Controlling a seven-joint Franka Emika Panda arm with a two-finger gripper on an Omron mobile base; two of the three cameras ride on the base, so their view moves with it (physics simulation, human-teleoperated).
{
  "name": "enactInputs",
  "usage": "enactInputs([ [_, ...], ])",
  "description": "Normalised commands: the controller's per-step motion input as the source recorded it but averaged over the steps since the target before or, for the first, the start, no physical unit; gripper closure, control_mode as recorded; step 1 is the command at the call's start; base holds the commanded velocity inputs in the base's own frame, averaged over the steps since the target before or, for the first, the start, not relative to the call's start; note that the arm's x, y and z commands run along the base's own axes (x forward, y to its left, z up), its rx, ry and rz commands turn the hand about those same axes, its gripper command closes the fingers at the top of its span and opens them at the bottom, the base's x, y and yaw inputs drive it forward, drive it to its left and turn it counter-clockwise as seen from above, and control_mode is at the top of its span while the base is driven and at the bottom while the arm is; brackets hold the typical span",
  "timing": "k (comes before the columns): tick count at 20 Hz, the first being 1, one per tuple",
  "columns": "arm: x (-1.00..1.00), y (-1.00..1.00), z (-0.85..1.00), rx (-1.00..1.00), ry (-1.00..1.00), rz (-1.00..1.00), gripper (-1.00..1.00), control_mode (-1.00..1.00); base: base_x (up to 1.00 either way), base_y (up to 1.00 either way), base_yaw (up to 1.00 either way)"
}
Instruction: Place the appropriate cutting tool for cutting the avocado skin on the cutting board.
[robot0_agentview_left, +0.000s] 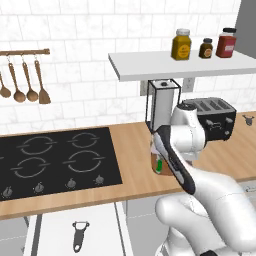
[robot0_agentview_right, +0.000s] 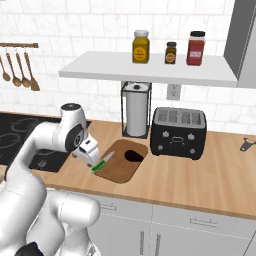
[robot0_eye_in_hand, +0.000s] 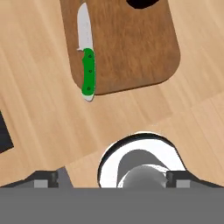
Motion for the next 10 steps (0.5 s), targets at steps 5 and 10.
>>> enactInputs([
  [5, -0.38, 0.77, 0.41, -0.08, 0.00, 0.03, -1.00, -1.00, 0.00, 0.00, 0.00],
  [10, -0.05, 0.98, 0.07, -0.10, 0.00, 0.07, -1.00, -1.00, 0.00, 0.00, 0.00],
])
